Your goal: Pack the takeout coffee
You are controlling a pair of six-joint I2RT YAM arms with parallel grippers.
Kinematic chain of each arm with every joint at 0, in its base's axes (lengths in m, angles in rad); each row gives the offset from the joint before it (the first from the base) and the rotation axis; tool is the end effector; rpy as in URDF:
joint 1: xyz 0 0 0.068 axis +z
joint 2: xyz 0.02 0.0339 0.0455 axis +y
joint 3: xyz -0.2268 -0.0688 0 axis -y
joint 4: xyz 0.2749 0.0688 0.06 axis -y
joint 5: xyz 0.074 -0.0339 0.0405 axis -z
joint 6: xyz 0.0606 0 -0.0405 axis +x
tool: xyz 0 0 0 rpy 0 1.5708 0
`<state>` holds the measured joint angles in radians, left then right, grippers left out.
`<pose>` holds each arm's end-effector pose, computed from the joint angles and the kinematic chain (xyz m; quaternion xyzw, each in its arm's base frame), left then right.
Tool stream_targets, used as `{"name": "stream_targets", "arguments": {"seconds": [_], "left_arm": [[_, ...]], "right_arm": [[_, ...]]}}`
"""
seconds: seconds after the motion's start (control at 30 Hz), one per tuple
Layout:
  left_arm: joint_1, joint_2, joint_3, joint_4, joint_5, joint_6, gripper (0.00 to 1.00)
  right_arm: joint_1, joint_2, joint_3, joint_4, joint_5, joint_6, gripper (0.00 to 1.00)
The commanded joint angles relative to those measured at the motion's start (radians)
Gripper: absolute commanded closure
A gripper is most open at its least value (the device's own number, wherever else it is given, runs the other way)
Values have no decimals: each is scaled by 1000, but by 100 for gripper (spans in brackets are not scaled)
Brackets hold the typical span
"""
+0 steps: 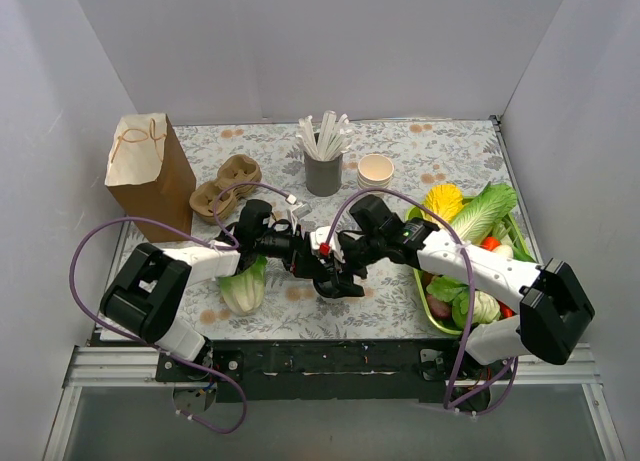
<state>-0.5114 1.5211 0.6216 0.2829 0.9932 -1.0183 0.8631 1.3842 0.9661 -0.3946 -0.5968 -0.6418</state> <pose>0.2490 -0.1980 0.1002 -0.0160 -0.8109 0.5849 0.0018 0.1944 0.2796 0.1894 -0.6863 0.5739 0.3105 0.3214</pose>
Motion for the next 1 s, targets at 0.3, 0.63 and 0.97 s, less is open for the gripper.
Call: {"name": "stream_targets", "arguments": {"seconds": [0.3,0.63,0.97], "left_arm": [[5,22,12,41,12,-9,2],[43,4,102,18,-33,-126,2],[62,-71,83,-129,-21,-75,2]], "right_arm": [[-4,13,-30,-26,51,-29,2],[-39,-33,83,-69,-78,34,2],[-42,-82,50,-20,-37,144,2]]}}
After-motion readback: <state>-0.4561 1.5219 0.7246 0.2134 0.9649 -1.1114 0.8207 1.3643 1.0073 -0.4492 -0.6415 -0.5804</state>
